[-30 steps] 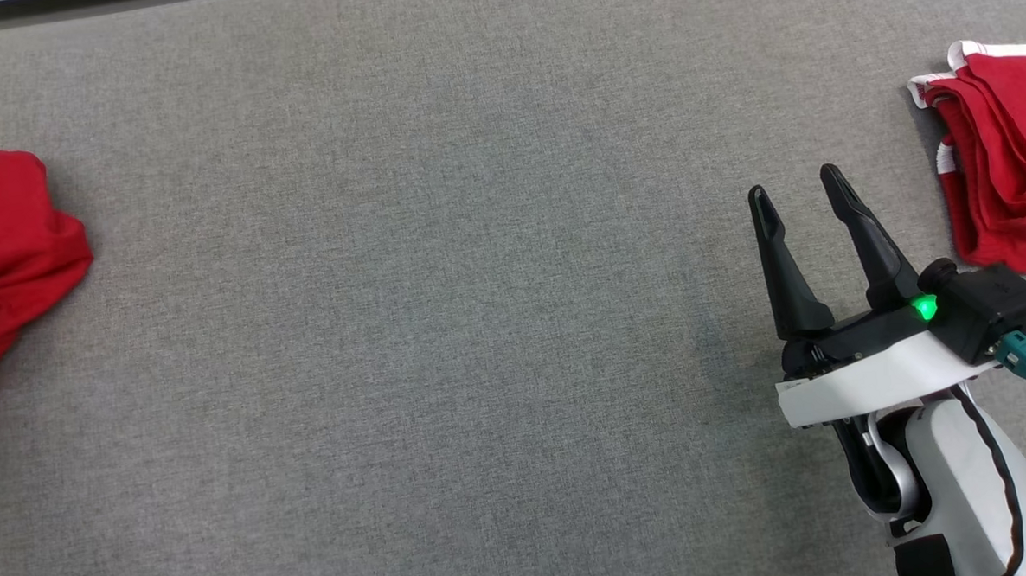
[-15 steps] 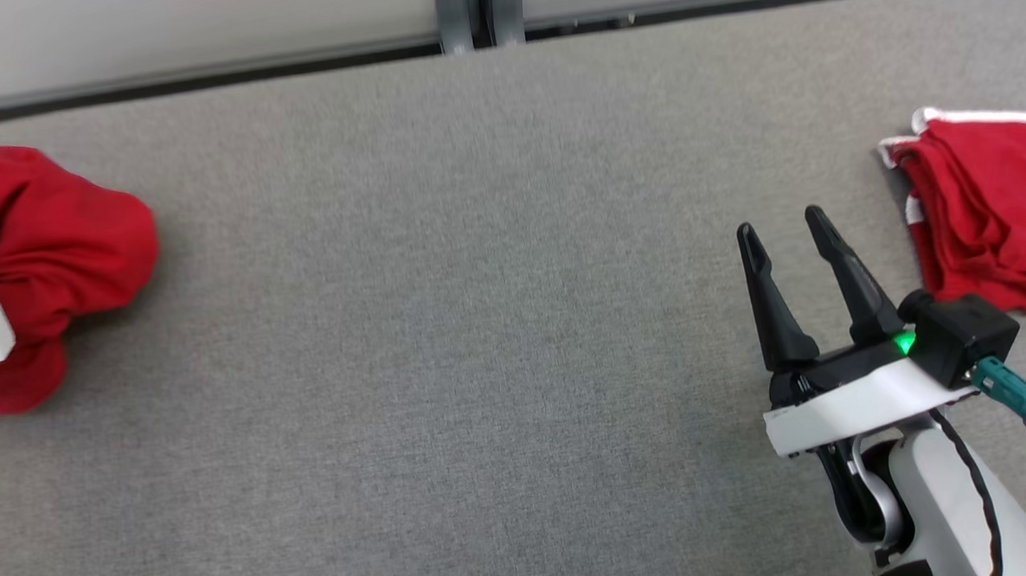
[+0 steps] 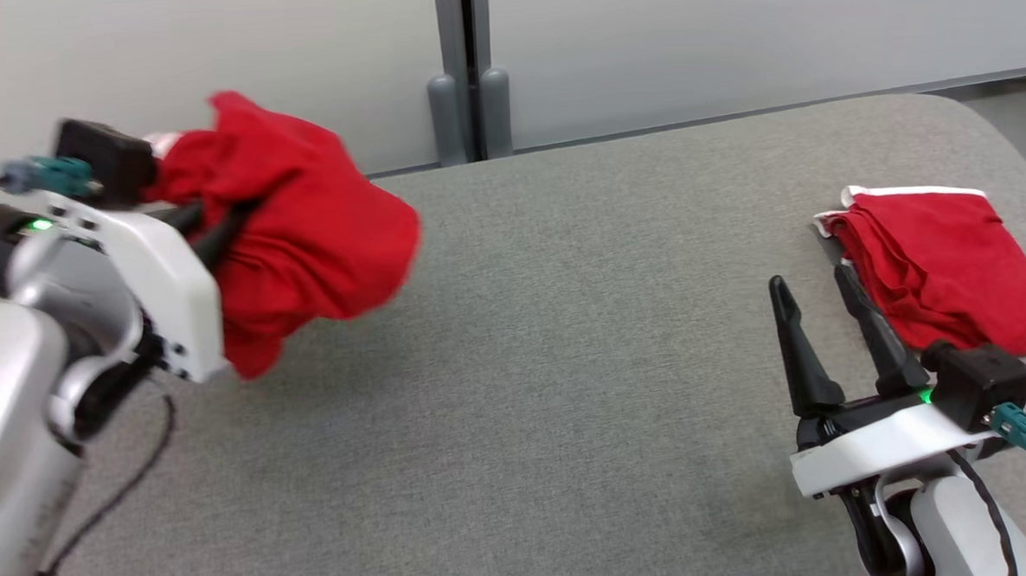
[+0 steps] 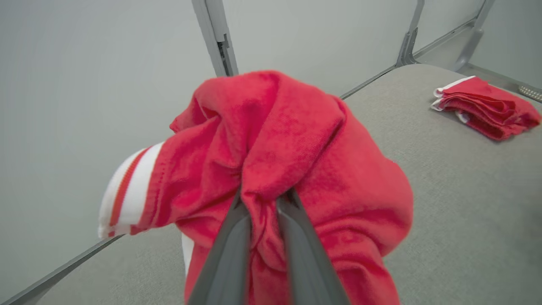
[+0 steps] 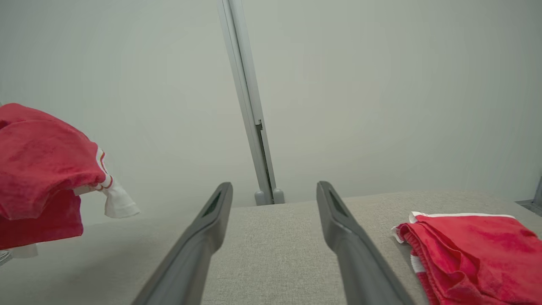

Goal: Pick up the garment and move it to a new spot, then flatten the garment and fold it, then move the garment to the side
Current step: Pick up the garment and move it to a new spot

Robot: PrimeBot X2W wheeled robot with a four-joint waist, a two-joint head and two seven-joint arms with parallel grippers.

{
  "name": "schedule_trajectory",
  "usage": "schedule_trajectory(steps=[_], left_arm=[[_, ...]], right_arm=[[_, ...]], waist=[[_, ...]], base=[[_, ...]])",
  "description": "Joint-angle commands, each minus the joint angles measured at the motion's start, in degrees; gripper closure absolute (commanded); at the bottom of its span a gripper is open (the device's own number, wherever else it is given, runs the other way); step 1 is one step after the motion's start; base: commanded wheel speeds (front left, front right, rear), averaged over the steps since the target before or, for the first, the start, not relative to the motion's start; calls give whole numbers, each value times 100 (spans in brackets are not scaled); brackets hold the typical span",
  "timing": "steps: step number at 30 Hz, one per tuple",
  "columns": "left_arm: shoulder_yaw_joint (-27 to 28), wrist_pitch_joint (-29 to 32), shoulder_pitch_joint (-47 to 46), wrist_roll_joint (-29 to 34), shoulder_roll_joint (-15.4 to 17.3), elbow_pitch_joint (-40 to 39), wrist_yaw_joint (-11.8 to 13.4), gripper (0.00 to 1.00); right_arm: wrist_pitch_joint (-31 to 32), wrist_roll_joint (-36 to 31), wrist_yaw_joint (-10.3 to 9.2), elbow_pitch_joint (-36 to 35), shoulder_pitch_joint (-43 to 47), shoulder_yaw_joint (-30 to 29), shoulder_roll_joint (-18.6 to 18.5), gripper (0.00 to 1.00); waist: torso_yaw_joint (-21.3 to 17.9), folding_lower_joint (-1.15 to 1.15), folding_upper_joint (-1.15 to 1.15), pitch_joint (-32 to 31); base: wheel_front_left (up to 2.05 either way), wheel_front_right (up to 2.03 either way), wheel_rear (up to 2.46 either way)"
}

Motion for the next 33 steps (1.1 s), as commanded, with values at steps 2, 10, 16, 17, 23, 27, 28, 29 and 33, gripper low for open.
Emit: schedule_trajectory(steps=[2,10,16,17,23,27,28,29,33], left_arm=[[-95,-72,165,57,-129,-314,59,100],[-778,-648,828,752,-820,-823,539,100],[-1191,-1463,1299,997,-1477,170,610,100],[-1235,-1611,1354,1010,-1595,412,586,100],[-1421,-2223,1413,903,-2185,1670,295,0],[-1386,-2528,1226,924,-2296,1935,244,0],[-1367,-2615,1179,948,-2303,1979,239,0],[-1332,-2728,1134,963,-2288,2016,252,0],[-1215,-2844,1136,890,-2162,1813,325,0]], right_arm=[[-27,-18,1,-18,79,-69,-73,0],[-27,10,1,-6,159,-26,-175,0],[-27,64,1,42,99,55,-262,0],[-27,68,1,47,85,68,-274,0],[-27,87,1,88,57,134,-302,0],[-27,70,1,92,104,80,-309,0],[-27,58,1,94,133,62,-306,0],[-27,43,1,101,187,40,-289,0],[-27,42,1,94,249,9,-253,0]], waist=[[-107,0,0,-83],[-287,0,0,-90],[-392,0,0,-79],[-402,0,0,-79],[-410,0,0,-95],[-343,0,0,-129],[-315,0,0,-152],[-258,0,0,-204],[-137,0,0,-317]], base=[[0,0,0],[0,0,0],[0,0,0],[0,0,0],[0,0,0],[0,0,0],[0,0,0],[0,0,0],[0,0,0]])
